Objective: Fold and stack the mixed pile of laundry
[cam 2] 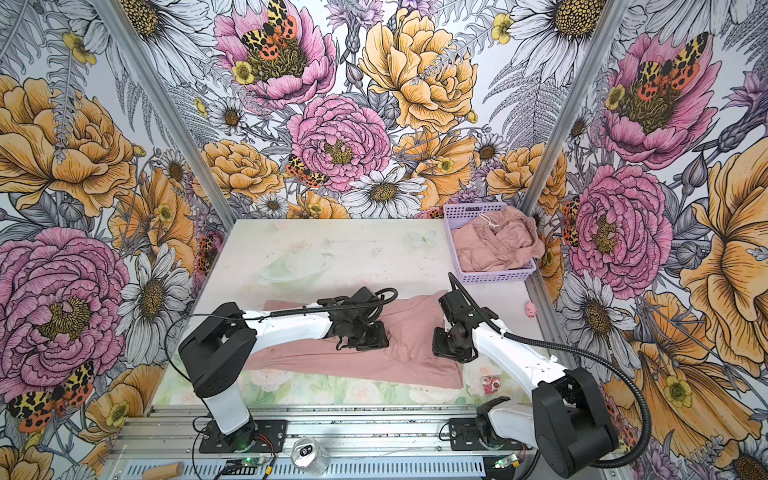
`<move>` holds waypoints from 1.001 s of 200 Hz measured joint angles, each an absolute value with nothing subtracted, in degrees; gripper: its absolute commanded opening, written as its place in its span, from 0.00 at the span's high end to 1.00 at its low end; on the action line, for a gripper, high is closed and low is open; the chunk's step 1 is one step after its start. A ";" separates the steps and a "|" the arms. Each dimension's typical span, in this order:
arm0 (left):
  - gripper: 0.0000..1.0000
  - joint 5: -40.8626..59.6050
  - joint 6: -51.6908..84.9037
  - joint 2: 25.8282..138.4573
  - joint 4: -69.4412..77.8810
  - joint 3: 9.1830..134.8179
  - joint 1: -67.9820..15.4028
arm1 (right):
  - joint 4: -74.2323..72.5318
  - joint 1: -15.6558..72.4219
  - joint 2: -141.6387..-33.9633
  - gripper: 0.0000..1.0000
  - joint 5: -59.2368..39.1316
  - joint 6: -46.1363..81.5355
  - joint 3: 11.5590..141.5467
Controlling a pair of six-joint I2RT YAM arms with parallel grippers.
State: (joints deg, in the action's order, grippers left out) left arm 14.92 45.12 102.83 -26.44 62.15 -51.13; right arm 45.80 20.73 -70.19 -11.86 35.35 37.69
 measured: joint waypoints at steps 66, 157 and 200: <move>0.66 14.92 46.09 103.20 -25.21 65.34 -51.42 | 39.81 21.47 -70.70 1.00 -12.49 37.82 35.81; 0.63 14.28 44.40 102.08 -26.22 66.17 -53.30 | 47.31 21.47 -60.77 1.00 -11.68 39.22 35.83; 0.64 14.24 41.78 107.83 -28.84 67.20 -54.72 | 48.03 21.47 -60.88 1.00 -11.68 39.22 36.14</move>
State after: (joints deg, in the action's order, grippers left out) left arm 14.24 41.78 107.83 -28.84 67.20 -54.72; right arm 48.03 21.47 -60.88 -11.68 39.22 36.14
